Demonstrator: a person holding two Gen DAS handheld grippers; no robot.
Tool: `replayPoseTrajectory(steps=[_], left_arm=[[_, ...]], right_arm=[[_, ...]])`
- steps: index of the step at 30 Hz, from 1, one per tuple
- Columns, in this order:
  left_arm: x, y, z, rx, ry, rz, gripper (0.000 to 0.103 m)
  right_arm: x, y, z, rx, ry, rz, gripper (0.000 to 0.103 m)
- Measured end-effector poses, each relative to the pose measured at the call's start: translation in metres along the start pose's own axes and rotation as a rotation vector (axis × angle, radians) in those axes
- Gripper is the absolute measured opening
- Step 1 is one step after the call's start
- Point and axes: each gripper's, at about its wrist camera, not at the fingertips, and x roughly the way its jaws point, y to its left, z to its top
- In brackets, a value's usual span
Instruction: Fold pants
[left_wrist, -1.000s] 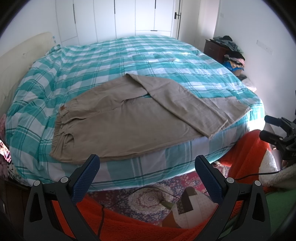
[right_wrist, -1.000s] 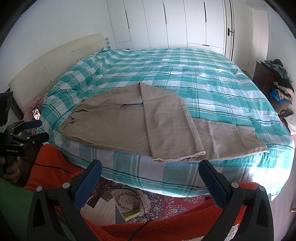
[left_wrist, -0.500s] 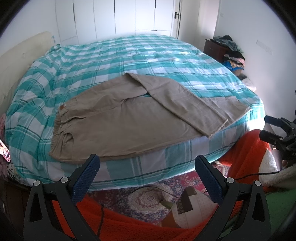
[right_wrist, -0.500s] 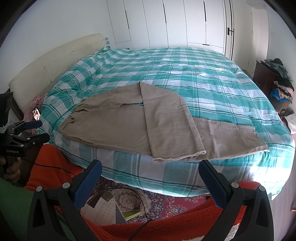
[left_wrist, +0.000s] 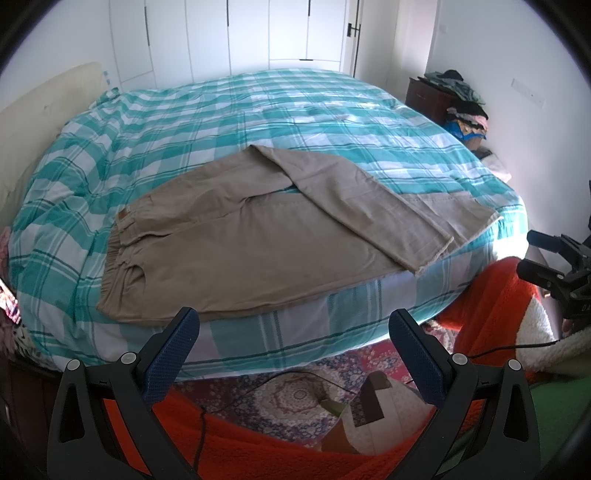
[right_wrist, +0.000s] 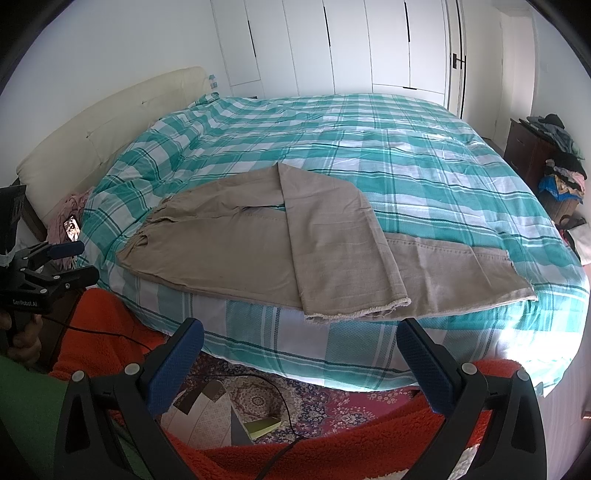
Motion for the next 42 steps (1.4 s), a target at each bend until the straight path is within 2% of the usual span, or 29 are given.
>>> replayPoseTrajectory(steps=[32,42], left_arm=[[0.002,-0.002,-0.001,-0.001,0.005,-0.004,0.102],[0.002,0.010,-0.003,-0.039,0.002,-0.016,0.102]], right_arm=[[0.001,0.001,-0.004,0.001,0.003,0.001,0.103],[0.000,0.002,-0.004,-0.011,-0.003,-0.002,0.103]])
